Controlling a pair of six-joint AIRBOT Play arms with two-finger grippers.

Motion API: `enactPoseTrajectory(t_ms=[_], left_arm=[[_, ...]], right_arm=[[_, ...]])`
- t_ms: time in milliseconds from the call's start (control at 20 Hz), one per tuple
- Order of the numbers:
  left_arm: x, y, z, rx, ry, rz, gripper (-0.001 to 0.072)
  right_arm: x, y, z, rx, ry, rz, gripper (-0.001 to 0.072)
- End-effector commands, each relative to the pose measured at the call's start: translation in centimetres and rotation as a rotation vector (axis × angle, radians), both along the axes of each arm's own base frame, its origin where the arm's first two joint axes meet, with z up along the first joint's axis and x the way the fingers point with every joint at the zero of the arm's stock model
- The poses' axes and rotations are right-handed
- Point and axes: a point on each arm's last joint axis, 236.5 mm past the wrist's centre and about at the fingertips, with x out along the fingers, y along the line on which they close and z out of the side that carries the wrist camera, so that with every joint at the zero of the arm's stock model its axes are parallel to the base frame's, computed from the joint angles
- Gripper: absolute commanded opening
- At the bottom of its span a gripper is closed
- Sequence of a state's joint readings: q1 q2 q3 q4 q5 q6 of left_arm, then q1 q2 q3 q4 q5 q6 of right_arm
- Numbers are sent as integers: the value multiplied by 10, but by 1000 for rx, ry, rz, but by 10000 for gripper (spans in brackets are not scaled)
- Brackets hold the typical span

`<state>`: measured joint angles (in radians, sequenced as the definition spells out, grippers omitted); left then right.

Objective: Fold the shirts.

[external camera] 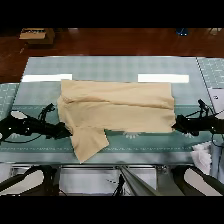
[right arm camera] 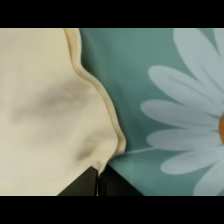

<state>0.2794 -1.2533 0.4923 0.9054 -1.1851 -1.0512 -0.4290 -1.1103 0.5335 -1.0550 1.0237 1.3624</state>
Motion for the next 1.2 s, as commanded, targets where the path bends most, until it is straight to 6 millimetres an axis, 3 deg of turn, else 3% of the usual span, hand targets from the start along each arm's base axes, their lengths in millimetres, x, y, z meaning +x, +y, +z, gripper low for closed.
enactPoseTrajectory(t_ms=[0,200,300,350,450,600,950,1150], left_arm=[[46,9,32,9,-137,-21,28],[145,36,124,99,-459,10,29],[184,45,154,118,-544,84,29],[195,41,160,86,-556,92,29],[213,33,150,53,-539,94,29],[239,28,131,3,-466,98,29],[299,23,120,-35,-459,64,29],[292,19,83,-62,-360,44,32]], right_arm=[[31,3,37,-15,-117,65,27],[112,-19,145,-115,-467,24,25],[142,-16,170,-133,-573,-14,25],[154,-9,171,-140,-599,-15,25],[177,3,158,-162,-630,-10,25],[205,-3,133,-170,-631,-114,25],[218,-16,86,-189,-564,-165,25],[213,-7,59,-170,-495,-138,26]])
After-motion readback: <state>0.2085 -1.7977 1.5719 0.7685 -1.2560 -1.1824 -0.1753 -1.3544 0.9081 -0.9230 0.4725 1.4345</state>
